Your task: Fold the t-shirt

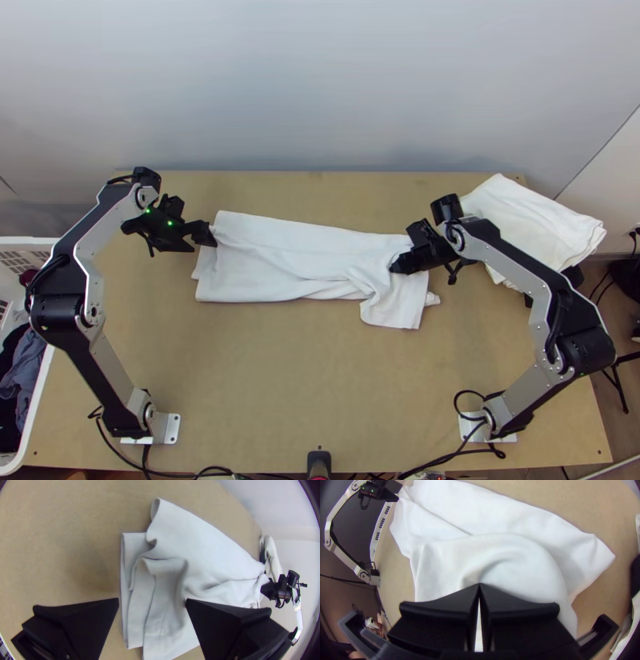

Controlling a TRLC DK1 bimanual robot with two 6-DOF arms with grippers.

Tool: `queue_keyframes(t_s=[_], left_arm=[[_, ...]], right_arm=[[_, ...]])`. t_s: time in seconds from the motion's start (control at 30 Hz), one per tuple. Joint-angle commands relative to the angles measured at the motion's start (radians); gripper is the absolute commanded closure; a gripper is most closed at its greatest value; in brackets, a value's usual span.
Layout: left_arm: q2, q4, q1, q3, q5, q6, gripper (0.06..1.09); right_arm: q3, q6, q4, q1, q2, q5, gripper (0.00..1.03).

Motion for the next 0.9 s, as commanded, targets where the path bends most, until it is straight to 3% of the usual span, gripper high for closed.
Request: queue_keyframes(t_s=[0.0, 0.57, 0.87], left_arm=[[0.033, 0.016, 0.001, 0.003, -0.001, 0.003, 0.11], [0.069, 0.033, -0.019, 0.0, -0.011, 0.006, 0.11], [0.076, 0.006, -0.022, 0.022, 0.07, -0.024, 0.11]], right_arm=[[-0.006, -0.004, 0.017, 0.005, 0.021, 0.001, 1.0], [-0.013, -0.004, 0.028, 0.005, 0.03, 0.001, 1.0], [-0.021, -0.004, 0.037, 0.005, 0.036, 0.001, 1.0]])
